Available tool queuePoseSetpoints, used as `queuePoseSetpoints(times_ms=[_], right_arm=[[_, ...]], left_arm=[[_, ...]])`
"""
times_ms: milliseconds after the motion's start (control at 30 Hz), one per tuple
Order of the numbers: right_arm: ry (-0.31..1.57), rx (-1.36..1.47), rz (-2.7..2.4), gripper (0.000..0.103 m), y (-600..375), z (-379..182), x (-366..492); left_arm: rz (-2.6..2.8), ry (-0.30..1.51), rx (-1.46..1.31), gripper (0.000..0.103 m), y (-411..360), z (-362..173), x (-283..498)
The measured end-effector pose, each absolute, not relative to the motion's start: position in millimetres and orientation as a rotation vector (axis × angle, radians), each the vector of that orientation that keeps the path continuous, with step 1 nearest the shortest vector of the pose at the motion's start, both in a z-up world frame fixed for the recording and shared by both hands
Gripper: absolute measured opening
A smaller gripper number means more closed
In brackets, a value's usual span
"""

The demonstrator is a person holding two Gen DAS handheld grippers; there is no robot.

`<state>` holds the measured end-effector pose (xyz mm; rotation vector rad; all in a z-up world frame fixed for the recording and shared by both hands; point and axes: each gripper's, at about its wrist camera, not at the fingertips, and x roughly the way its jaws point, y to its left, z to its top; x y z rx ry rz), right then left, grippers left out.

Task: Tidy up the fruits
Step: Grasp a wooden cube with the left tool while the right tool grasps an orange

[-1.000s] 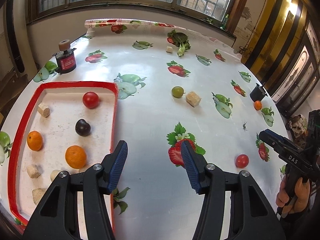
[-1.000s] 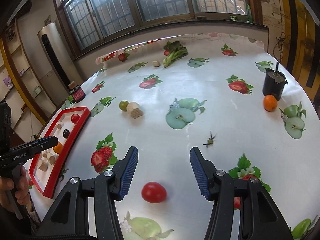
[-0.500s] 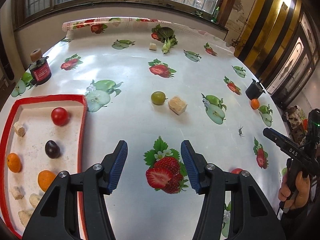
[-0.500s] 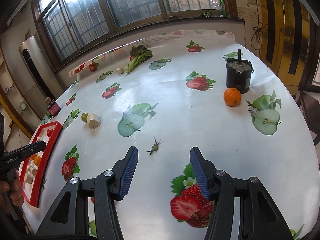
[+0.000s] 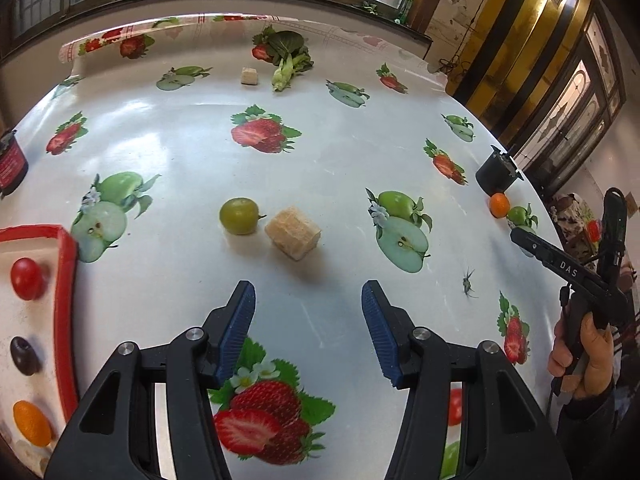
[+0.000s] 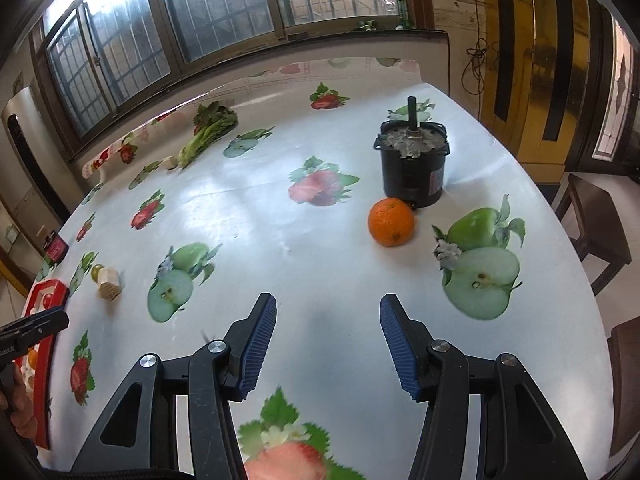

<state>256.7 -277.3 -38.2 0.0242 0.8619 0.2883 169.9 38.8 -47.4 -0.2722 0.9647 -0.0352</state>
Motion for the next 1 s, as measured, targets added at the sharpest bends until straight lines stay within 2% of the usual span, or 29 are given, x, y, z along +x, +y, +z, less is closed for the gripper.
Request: queuePoseSetpoints(times_ms=[200, 367, 400, 433, 467, 500, 533, 1000], right_arm=[[0.888, 0.007, 0.195, 0.056, -282.5, -51.5, 300.5], [0.904, -0.003, 0.175, 0.056, -279.3, -64.7, 320.9], [0.892, -0.008, 0.168, 0.056, -278.6, -65.8, 323.3], [0.886, -0.011, 0.163, 0.056, -278.0, -66.3, 325.4], [0.884, -0.009, 0.162, 0.05, -278.3, -66.0, 327.0], [0.881, -0.003, 0.161, 0.041, -279.3, -65.5, 327.9], [0.881, 0.011, 0.173, 0.036, -281.1, -65.5, 328.2], [0.849, 0.02, 0.323, 0.035, -259.8, -40.4, 255.8]], left_arm=[[0.007, 1.003, -0.277, 0.053, 34.0, -70.8, 207.2], [0.025, 0.966, -0.271, 0.052, 31.1, -70.6, 221.5], [0.025, 0.962, -0.264, 0.048, 29.9, -70.9, 222.5], [0.02, 0.962, -0.252, 0.03, 28.2, -71.3, 223.0], [-0.002, 0.965, -0.251, 0.026, 26.9, -71.5, 222.6], [-0.02, 0.97, -0.255, 0.026, 26.1, -71.4, 220.0], [-0.025, 0.974, -0.25, 0.026, 25.1, -70.8, 216.9], [-0.077, 0.908, -0.318, 0.026, 37.4, -32.3, 138.4]])
